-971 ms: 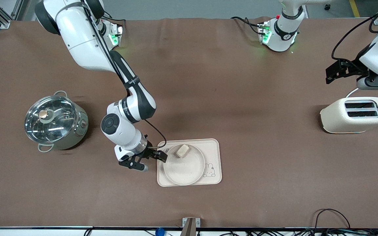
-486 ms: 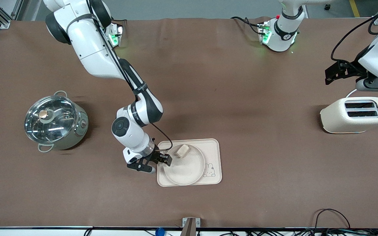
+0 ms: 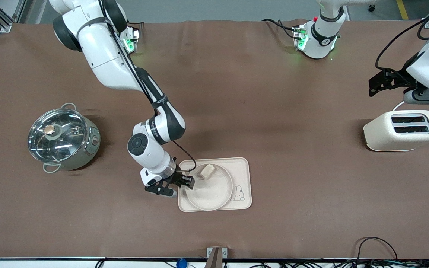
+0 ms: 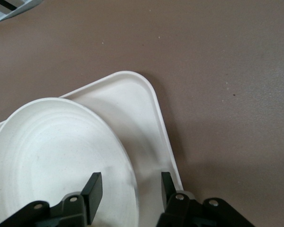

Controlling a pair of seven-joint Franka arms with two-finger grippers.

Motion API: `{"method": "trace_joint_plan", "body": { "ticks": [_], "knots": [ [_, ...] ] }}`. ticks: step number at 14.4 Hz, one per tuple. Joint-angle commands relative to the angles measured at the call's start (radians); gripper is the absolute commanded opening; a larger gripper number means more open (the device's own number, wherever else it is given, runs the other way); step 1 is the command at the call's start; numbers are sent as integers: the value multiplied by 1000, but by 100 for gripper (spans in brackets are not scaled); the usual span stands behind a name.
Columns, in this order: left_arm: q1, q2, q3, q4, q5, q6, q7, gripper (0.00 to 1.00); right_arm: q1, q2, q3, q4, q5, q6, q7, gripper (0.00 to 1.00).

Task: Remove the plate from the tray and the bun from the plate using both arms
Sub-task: 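Grasp the plate rim with the right gripper and lift it off the tray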

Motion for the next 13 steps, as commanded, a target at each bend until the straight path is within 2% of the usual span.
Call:
{"method": "trace_joint_plan", "body": {
  "ticks": [1,2,4,5,11,13],
  "knots": [
    [-1,7,5,19,-20,-12,20,100,8,17,-6,20,5,11,3,49],
    [-1,7,5,19,-20,-12,20,100,11,17,-6,20,2,11,3,46],
    [-1,9,5,19,-20,-12,20,100,12,20,-6,20,2,12,-12,10],
    [-3,9,5,17,-20,-12,20,100,12,23,-6,20,2,12,-18,2],
    [-6,19,5,17,-20,-12,20,100,20,-9,-3,3,10,23,-61,0],
    [-8,19,5,19,-20,-12,20,100,40,-87,2,-95,11,20,-61,0]
  ]
}}
